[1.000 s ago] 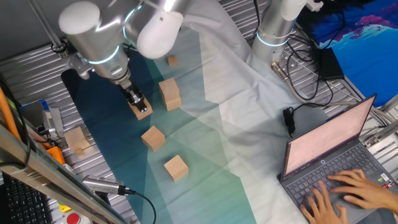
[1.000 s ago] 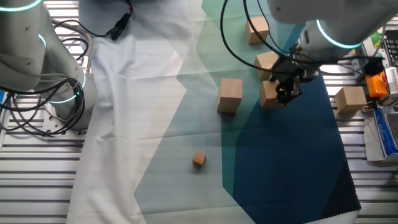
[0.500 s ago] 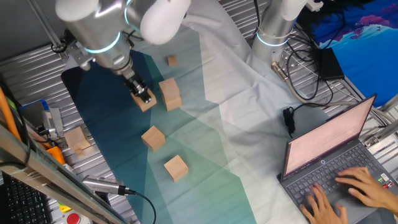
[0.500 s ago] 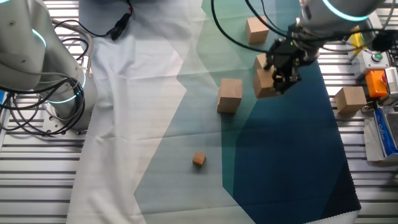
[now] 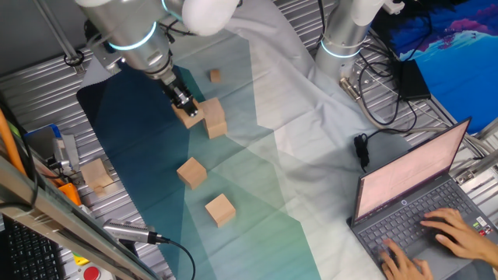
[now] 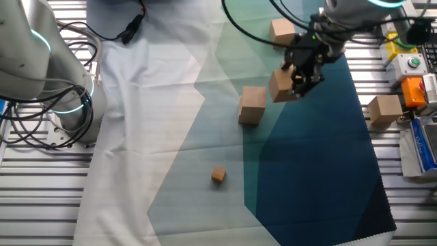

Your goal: Stack the blocks in a vertical line of five

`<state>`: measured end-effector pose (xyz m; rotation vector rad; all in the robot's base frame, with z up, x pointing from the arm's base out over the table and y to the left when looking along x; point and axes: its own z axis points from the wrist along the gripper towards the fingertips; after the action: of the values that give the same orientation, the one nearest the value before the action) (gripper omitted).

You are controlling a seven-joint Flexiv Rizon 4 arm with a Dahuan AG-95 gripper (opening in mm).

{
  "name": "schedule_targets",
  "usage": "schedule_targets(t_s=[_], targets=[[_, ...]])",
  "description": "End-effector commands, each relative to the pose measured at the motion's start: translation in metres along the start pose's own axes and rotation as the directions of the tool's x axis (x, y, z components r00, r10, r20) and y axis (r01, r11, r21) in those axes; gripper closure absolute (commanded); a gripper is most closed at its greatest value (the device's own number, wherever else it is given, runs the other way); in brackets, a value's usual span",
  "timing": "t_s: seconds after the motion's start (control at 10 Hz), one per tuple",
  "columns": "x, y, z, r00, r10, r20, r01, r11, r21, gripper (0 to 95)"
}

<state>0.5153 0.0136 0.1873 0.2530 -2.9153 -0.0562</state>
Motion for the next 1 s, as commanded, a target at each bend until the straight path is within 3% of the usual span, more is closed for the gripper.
schedule_targets(t_s=[0.1, 0.8, 1.0], targets=[[0.006, 0.004, -0.006, 1.000, -0.004, -0.004, 0.004, 1.000, 0.008, 95.0], [0.029, 0.004, 0.005, 1.000, -0.010, 0.010, 0.010, 1.000, -0.004, 95.0], [0.048, 0.007, 0.015, 1.000, -0.010, 0.027, 0.010, 1.000, -0.001, 95.0]])
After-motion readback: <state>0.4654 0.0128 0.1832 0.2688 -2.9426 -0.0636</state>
